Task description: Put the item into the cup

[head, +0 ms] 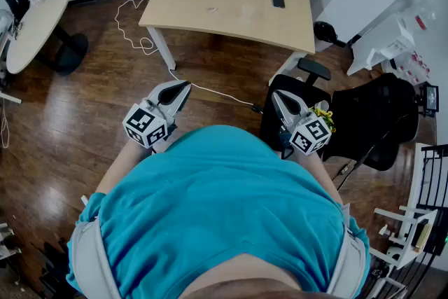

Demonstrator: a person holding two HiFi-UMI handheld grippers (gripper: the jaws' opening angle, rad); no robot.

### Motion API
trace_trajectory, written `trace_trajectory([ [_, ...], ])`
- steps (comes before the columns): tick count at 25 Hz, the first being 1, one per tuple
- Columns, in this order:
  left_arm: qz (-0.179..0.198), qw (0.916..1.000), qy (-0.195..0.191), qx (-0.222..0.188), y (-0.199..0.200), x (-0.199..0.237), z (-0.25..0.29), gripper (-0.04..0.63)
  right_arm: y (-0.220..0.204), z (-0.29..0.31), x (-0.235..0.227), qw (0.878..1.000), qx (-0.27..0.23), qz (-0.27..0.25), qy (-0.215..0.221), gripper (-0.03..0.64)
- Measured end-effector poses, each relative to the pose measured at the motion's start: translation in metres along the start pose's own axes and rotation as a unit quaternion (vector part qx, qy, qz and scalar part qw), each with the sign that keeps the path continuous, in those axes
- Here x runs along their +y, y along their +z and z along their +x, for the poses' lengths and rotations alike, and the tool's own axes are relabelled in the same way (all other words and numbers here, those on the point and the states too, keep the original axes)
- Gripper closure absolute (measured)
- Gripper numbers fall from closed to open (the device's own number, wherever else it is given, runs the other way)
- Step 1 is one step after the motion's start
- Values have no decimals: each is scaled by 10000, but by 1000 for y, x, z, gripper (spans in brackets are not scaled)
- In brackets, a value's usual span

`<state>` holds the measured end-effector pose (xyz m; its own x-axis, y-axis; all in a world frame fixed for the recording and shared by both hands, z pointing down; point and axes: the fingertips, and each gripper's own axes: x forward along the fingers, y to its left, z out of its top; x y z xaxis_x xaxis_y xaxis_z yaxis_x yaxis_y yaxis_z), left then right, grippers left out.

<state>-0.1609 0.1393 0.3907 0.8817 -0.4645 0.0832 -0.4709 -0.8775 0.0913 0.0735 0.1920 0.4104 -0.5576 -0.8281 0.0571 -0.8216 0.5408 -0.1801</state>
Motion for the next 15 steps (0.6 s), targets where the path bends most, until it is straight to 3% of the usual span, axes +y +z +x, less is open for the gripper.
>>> trace_trajectory([
  [15,-165,9992,68,371,-4,-31,82,592,-3,-37,-72,9997,54,-22,219,615],
])
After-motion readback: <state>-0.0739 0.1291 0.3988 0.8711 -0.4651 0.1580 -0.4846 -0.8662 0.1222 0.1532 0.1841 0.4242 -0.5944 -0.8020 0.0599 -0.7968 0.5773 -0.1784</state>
